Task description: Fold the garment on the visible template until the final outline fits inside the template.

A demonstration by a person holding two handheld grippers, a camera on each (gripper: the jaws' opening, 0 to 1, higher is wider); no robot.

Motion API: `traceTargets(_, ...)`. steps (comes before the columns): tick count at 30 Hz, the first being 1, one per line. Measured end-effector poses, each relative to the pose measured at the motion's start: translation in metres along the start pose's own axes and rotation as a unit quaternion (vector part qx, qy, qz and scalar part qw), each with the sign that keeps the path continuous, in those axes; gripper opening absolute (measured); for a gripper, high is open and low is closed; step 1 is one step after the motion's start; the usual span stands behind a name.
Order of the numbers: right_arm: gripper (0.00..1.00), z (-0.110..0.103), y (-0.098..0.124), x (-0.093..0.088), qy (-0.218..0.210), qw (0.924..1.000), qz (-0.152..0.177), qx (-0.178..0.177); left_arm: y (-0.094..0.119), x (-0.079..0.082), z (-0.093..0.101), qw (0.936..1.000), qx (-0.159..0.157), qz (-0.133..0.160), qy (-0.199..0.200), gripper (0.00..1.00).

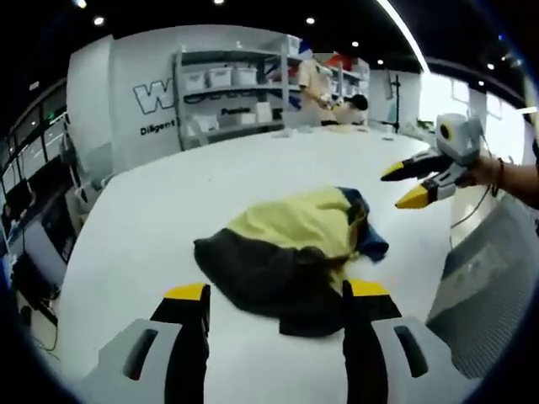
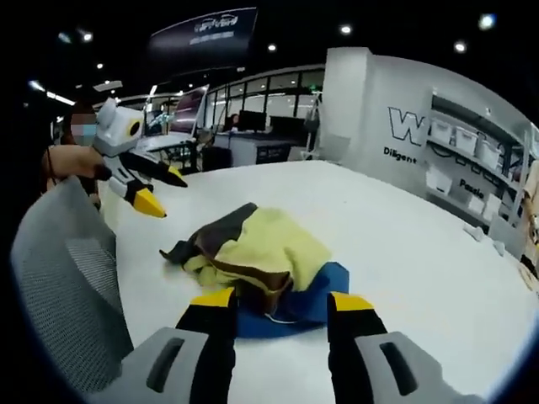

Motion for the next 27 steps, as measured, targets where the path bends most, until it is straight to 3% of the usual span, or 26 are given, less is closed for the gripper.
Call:
traceTargets(7, 0.18, 0.002, -0.016, -0.012, 0.039, 0.9986, -0.033, 0.013, -0.014, -0.004, 0.006, 0.9994, -0.029, -0.018, -0.012, 0.55)
traceTargets(11, 0.17, 0.004, -0.023, -0.020, 0.039, 0.9979, -0.048, 0.020, -0.021, -0.002, 0.012, 0.9981, -0.053, -0.015, -0.027, 0.48)
traceTargets(14, 0.14, 0.004, -0.027, -0.025, 0.046, 0.9971, -0.056, 0.023, -0.028, -0.003, 0.013, 0.9964, -0.061, -0.028, -0.051, 0.43)
traceTargets(16, 0.14, 0.004, -0.030, -0.027, 0.050, 0.9967, -0.059, 0.024, -0.032, -0.003, 0.014, 0.9960, -0.063, -0.028, -0.057, 0.42)
traceTargets(19, 0.12, 0.009, -0.035, -0.031, 0.094, 0.9924, -0.078, 0.015, -0.041, -0.003, 0.017, 0.9954, -0.070, -0.030, -0.057, 0.41)
traceTargets(21, 0.09, 0.010, -0.037, -0.032, 0.105, 0.9911, -0.082, 0.008, -0.047, -0.009, 0.017, 0.9936, -0.074, -0.056, -0.065, 0.41)
traceTargets(27, 0.08, 0.011, -0.042, -0.032, 0.121, 0.9891, -0.083, 0.007, -0.058, -0.009, 0.021, 0.9933, -0.077, -0.055, -0.067, 0.39)
Point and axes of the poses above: the point that each gripper's makers call its tool centre point, and the gripper's own axes: y roughly backward along the fingers, z roughly to its right, x roughly out of its top, the point moved 4 cm from there along y, roughly backward along the fingers, and after that the axes turned 10 degrees about -y, right-handed, at the moved point
